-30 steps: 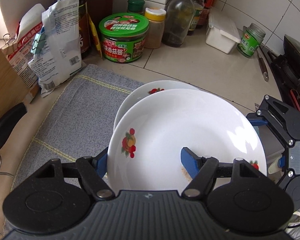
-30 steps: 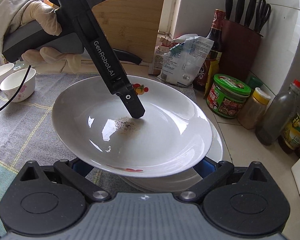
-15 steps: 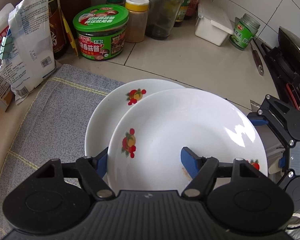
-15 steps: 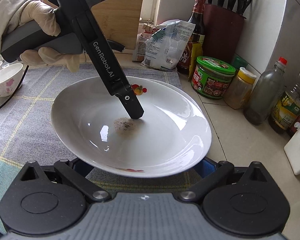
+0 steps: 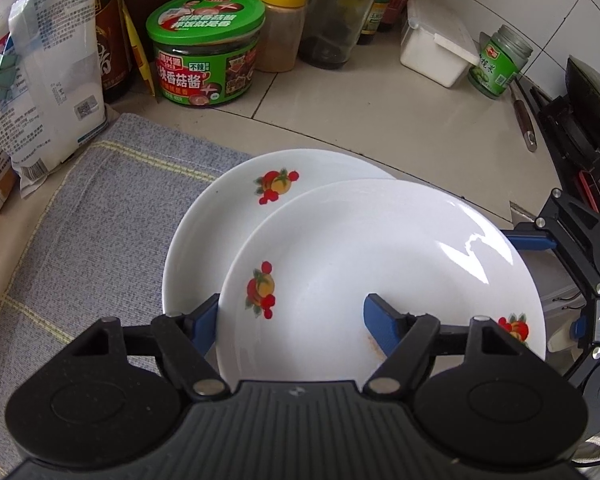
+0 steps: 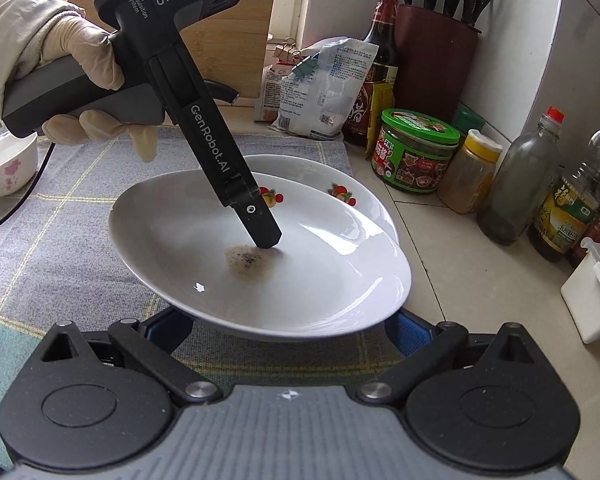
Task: Organize plates and bowls
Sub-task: 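Lower the residue plate onto the stack and open the left tool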
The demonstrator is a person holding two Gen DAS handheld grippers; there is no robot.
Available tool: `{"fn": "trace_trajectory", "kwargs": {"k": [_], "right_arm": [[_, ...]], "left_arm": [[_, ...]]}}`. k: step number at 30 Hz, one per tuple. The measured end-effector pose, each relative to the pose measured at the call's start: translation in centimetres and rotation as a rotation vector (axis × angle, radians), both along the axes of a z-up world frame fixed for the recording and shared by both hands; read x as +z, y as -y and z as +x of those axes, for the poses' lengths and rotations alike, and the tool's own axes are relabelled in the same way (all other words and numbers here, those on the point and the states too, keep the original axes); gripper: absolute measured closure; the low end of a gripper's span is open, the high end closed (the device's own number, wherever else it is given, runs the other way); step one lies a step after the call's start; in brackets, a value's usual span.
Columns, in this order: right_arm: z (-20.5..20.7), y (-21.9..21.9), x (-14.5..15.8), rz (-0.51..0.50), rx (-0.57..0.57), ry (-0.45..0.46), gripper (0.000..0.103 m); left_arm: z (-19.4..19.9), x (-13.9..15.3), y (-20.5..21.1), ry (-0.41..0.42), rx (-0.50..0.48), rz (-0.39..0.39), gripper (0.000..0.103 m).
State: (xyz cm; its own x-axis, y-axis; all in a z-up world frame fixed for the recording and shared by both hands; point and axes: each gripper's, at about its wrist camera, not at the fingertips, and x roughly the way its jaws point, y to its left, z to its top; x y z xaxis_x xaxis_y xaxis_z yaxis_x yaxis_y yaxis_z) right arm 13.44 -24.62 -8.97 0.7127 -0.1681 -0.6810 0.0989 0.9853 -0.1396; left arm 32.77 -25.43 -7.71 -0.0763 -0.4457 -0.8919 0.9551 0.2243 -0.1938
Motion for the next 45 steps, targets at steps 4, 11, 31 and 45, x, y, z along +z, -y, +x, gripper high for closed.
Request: {"fn": "trace_trajectory", "kwargs": {"k": [4, 11, 31, 45], "right_arm": [[-0.1, -0.2, 0.0, -0.007, 0.008, -0.002, 0.000], [-0.2, -0.1, 0.1, -0.005, 0.011, 0.002, 0.000], [-0.7, 0.2, 0.4, 0.019, 0.014, 0.021, 0.000], [-0.6, 0.7, 0.4, 0.043, 0.010, 0.021, 0.000]], "left_arm": [[-0.2, 0.1, 0.0, 0.025, -0.010, 0.004, 0.029], [-0.3, 0.4, -0.3, 0.039, -0.010, -0.001, 0.026], [-1.0, 1.7, -1.1, 0.087, -0.014, -0.022, 0.021], [-1.0, 1.8, -1.0, 0.108, -0.009, -0.015, 0.019]]}}
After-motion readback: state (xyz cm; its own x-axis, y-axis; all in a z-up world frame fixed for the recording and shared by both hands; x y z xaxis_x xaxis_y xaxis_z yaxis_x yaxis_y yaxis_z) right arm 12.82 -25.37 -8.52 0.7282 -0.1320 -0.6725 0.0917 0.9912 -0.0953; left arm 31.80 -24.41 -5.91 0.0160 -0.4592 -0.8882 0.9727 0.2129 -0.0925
